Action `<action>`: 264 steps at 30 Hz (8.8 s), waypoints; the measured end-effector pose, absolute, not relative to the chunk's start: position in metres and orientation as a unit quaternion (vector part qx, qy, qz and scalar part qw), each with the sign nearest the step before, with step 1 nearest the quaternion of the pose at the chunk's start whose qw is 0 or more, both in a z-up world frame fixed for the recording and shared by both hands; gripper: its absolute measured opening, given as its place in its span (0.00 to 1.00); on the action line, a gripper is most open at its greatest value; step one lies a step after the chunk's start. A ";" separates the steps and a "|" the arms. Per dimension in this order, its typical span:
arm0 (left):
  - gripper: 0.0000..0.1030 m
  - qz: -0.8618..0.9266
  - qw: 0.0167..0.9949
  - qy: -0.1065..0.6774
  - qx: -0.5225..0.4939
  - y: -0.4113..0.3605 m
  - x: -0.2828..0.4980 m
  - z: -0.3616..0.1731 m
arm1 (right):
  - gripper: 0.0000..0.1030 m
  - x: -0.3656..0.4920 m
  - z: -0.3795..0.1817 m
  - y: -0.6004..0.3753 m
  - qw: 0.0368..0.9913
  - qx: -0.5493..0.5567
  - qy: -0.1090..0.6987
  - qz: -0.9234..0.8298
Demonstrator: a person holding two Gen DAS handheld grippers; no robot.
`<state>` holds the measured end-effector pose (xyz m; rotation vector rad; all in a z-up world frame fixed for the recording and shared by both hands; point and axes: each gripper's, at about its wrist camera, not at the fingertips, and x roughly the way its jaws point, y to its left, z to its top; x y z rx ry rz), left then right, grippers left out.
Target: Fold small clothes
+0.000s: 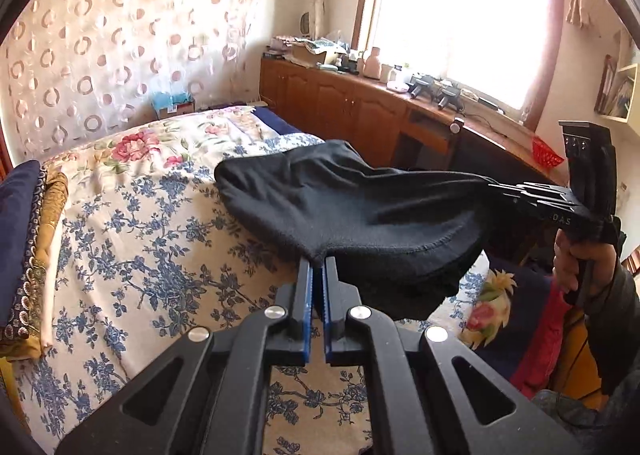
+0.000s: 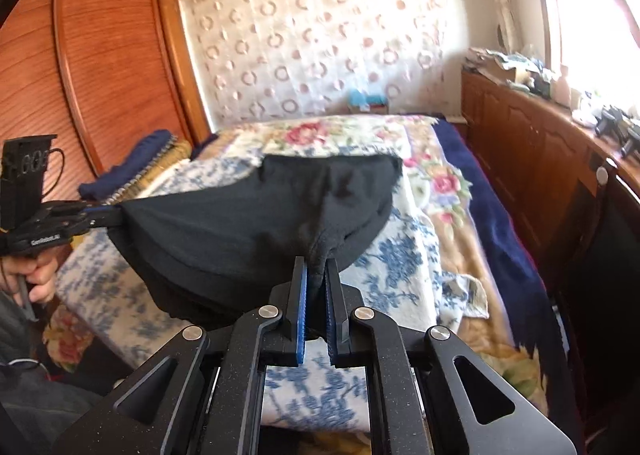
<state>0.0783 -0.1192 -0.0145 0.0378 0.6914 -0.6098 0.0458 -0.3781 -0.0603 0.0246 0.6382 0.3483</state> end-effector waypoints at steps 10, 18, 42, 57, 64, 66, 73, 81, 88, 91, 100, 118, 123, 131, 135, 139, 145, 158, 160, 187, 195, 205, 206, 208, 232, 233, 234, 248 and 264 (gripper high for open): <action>0.01 -0.277 0.898 0.340 0.026 -0.127 0.113 -0.025 | 0.05 0.079 -0.056 -0.387 0.940 0.037 0.291 0.172; 0.01 -0.263 0.903 0.340 0.020 -0.128 0.174 -0.019 | 0.05 0.141 -0.050 -0.388 0.945 0.032 0.281 0.168; 0.28 -0.185 0.920 0.342 0.057 -0.145 0.327 -0.048 | 0.19 0.314 -0.088 -0.400 0.936 -0.012 0.339 0.093; 0.54 -0.241 0.875 0.413 0.075 -0.159 0.310 -0.085 | 0.51 0.336 -0.131 -0.405 0.906 0.013 0.401 0.134; 0.54 -0.215 0.883 0.412 0.059 -0.164 0.347 -0.093 | 0.15 0.353 -0.131 -0.399 0.893 0.025 0.407 0.189; 0.54 -0.204 0.887 0.410 0.055 -0.164 0.355 -0.097 | 0.04 0.352 -0.127 -0.397 0.902 0.018 0.389 0.187; 0.54 -0.194 0.887 0.417 0.045 -0.157 0.358 -0.104 | 0.02 0.347 -0.122 -0.403 0.923 -0.004 0.369 0.113; 0.54 -0.219 0.868 0.446 0.011 -0.154 0.361 -0.117 | 0.61 0.333 -0.121 -0.399 0.919 -0.002 0.375 0.121; 0.53 -0.232 0.865 0.445 -0.009 -0.154 0.362 -0.118 | 0.62 0.334 -0.142 -0.402 0.903 0.015 0.411 0.125; 0.39 -0.247 0.861 0.445 -0.019 -0.154 0.362 -0.118 | 0.62 0.336 -0.148 -0.407 0.896 0.037 0.418 0.141; 0.09 -0.276 0.858 0.433 -0.030 -0.157 0.355 -0.108 | 0.41 0.335 -0.155 -0.402 0.880 0.063 0.427 0.198; 0.06 -0.251 0.920 0.293 -0.071 -0.056 0.248 0.013 | 0.14 0.283 -0.050 -0.303 0.913 0.002 0.291 0.285; 0.06 -0.193 0.944 0.257 -0.069 0.009 0.205 0.040 | 0.14 0.286 -0.027 -0.232 0.903 -0.019 0.261 0.341; 0.06 -0.084 0.966 0.224 -0.096 0.121 0.152 0.049 | 0.14 0.301 0.000 -0.085 0.871 -0.063 0.225 0.432; 0.06 -0.036 0.966 0.228 -0.118 0.163 0.138 0.027 | 0.14 0.312 0.000 -0.016 0.851 -0.090 0.222 0.467; 0.06 0.003 0.959 0.245 -0.139 0.193 0.126 -0.005 | 0.14 0.324 -0.013 0.043 0.837 -0.112 0.226 0.486; 0.06 0.005 0.957 0.237 -0.169 0.205 0.114 -0.015 | 0.13 0.325 -0.005 0.105 0.827 -0.143 0.207 0.504; 0.05 0.019 0.979 0.143 -0.142 0.225 0.090 0.062 | 0.13 0.316 0.088 0.150 0.828 -0.151 0.114 0.527; 0.05 0.025 0.977 0.153 -0.148 0.230 0.087 0.054 | 0.13 0.316 0.082 0.158 0.823 -0.155 0.122 0.532; 0.40 0.082 0.945 0.296 -0.109 0.218 0.132 -0.044 | 0.48 0.344 -0.055 0.118 0.861 -0.127 0.246 0.427; 0.55 0.080 0.958 0.268 -0.061 0.179 0.104 -0.020 | 0.48 0.268 -0.054 0.053 0.874 -0.086 0.242 0.412; 0.56 0.040 0.967 0.248 -0.051 0.120 0.083 0.001 | 0.57 0.187 -0.044 -0.042 0.907 -0.051 0.222 0.354; 0.55 0.036 0.967 0.248 -0.049 0.114 0.082 0.001 | 0.60 0.178 -0.043 -0.051 0.912 -0.047 0.218 0.346; 0.56 0.028 0.967 0.248 -0.045 0.103 0.081 0.003 | 0.66 0.166 -0.039 -0.064 0.918 -0.046 0.211 0.333; 0.56 -0.019 0.977 0.211 -0.004 -0.008 0.053 0.055 | 0.78 0.066 -0.018 -0.179 0.970 -0.005 0.161 0.184; 0.56 -0.017 0.978 0.209 -0.003 -0.008 0.051 0.056 | 0.78 0.062 -0.016 -0.182 0.971 -0.005 0.157 0.181; 0.56 -0.016 0.978 0.207 -0.002 -0.010 0.049 0.059 | 0.78 0.060 -0.014 -0.185 0.972 -0.003 0.153 0.179; 0.56 -0.019 0.978 0.206 -0.008 -0.011 0.042 0.062 | 0.78 0.051 -0.010 -0.192 0.977 0.002 0.138 0.162; 0.56 -0.016 0.978 0.208 -0.006 -0.007 0.043 0.060 | 0.78 0.051 -0.010 -0.194 0.977 0.002 0.138 0.162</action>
